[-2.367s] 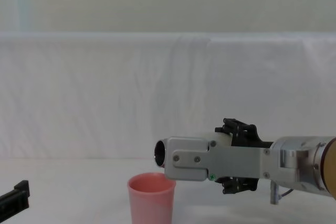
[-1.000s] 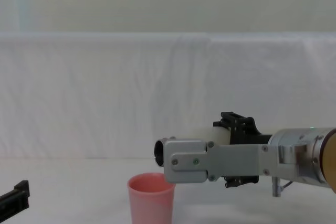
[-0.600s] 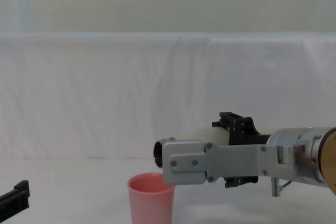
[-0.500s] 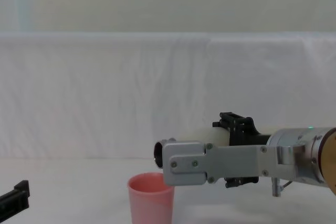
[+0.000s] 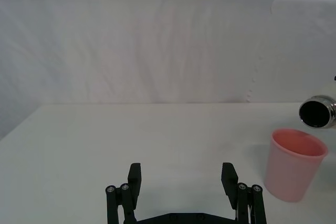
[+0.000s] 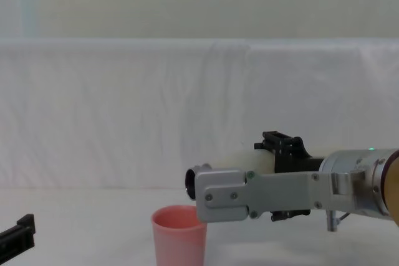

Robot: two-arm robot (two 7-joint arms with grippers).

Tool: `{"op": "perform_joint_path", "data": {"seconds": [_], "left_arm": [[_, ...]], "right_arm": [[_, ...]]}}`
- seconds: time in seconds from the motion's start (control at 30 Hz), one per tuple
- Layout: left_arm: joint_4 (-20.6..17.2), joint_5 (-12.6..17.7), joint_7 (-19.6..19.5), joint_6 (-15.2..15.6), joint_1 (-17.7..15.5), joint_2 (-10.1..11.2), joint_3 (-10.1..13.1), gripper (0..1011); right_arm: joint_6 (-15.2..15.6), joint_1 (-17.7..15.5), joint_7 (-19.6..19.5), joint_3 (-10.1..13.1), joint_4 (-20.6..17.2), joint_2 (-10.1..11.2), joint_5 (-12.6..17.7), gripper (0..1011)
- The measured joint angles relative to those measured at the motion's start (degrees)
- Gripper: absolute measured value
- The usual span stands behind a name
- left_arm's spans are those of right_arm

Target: Grasp the thermos with one hand and pour water into the cup lid.

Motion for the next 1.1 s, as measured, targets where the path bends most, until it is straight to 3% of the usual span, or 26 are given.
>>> {"op": "perform_joint_path", "data": {"seconds": [1.1], "left_arm": [[0.0,0.0,0.0,0.0,0.0,0.0,0.0,1001]], "right_arm": [[-0.1,0.6,0.1,-0.5,0.2,0.0,-1.0,960]]}}
